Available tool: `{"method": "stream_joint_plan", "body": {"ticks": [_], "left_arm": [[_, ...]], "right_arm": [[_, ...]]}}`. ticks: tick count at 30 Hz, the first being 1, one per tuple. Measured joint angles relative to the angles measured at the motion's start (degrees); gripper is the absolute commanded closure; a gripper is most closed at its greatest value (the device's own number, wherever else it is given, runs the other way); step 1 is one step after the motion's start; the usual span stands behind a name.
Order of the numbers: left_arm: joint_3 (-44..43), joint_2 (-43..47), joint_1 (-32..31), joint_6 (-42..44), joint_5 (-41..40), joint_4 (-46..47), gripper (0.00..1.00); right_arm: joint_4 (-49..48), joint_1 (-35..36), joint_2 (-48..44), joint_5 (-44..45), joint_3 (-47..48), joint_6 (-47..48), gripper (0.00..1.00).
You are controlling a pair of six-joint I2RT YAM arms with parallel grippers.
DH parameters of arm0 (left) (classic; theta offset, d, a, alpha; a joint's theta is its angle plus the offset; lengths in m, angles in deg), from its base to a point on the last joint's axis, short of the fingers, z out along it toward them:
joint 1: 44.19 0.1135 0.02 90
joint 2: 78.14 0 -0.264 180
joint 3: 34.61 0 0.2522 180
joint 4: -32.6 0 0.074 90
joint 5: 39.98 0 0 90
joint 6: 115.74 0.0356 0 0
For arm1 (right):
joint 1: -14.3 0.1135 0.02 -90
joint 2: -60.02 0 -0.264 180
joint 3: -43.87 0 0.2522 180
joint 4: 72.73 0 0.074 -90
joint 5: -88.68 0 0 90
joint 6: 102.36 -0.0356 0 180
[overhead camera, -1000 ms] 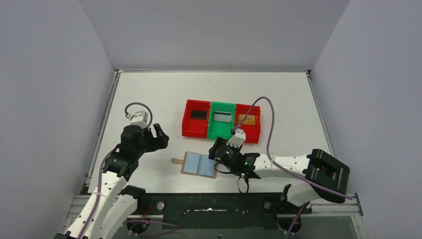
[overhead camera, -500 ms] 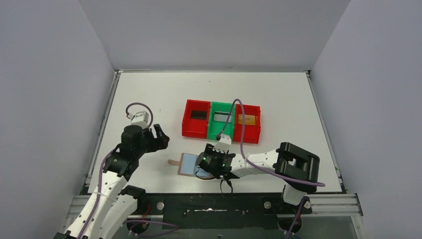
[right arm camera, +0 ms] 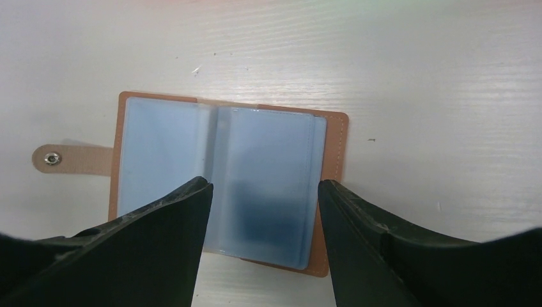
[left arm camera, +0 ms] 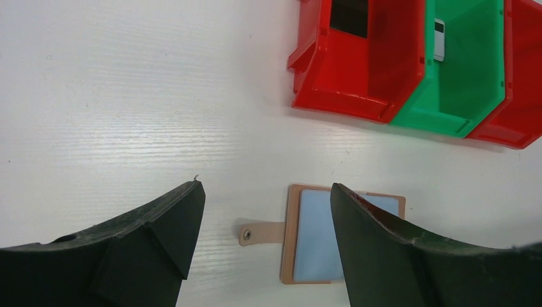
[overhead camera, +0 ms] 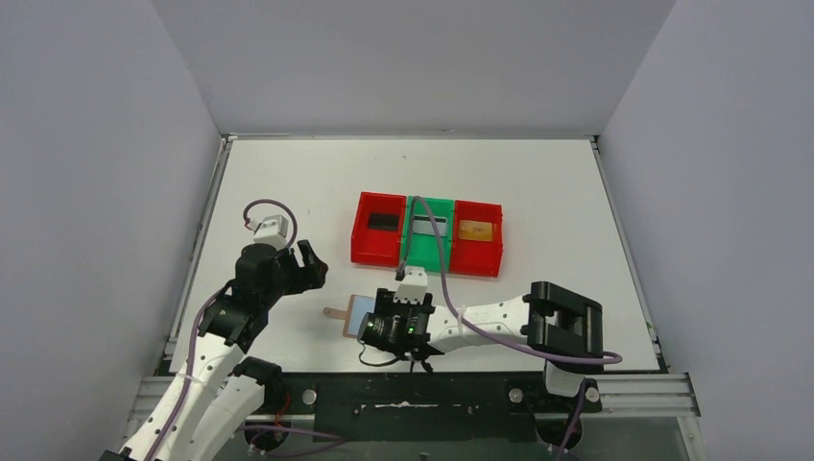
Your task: Take the credit cards out of the card holder
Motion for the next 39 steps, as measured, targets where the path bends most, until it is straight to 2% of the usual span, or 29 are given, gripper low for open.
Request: {"method": "stream_joint_plan", "body": {"ticks": [5, 9, 15, 20, 22, 26, 30, 32, 35, 39], "left_arm": [[0.0, 0.24, -0.92, -0.15, -1.18, -0.07, 0.28], [0.0, 0.24, -1.44, -0.31, -1.86, -0.35, 0.28], [0.0, 0.26, -2.84, -0.42, -3.1, -0.55, 0.28], [0.0, 0.46, -4.35, -0.83, -4.44, -0.98, 0.28], [0.0, 0.52, -4.94, -1.09, -4.83, -1.07, 0.28], [0.0, 0.52, -5.44, -1.4, -5.29, -1.36, 0.28], [0.0, 0.52, -5.64, -1.44, -5.68, -1.46, 0.28], [0.0, 0.52, -5.64, -1.44, -5.75, -1.51, 0.28], [0.0, 0.46, -5.64, -1.44, -5.75, -1.57, 0.28], [0.0, 0.28, -5.64, -1.44, -5.73, -1.64, 0.27]], "right_arm": [[-1.22, -0.17, 3.26, -0.87, 0.17, 0.61, 0.38], [-1.53, -0.81, 3.89, -1.77, 0.17, 0.68, 0.43], [-1.7, -1.14, 5.53, -1.55, 0.72, 1.4, 0.67], [2.64, -1.18, 7.37, -0.37, 3.69, -0.28, 0.74], [5.14, -1.18, 7.54, 0.17, 4.39, -1.81, 0.81], [9.99, -1.16, 7.34, 2.05, 4.39, -4.26, 0.88], [13.64, -0.87, 5.29, 3.32, 2.73, -5.4, 0.86], [14.62, -0.74, 2.82, 3.78, 1.01, -4.96, 0.77], [15.08, -0.44, -1.2, 3.91, -1.14, -3.96, 0.7], [13.31, -0.39, -5.81, 3.85, -3.8, -2.82, 0.52]]}}
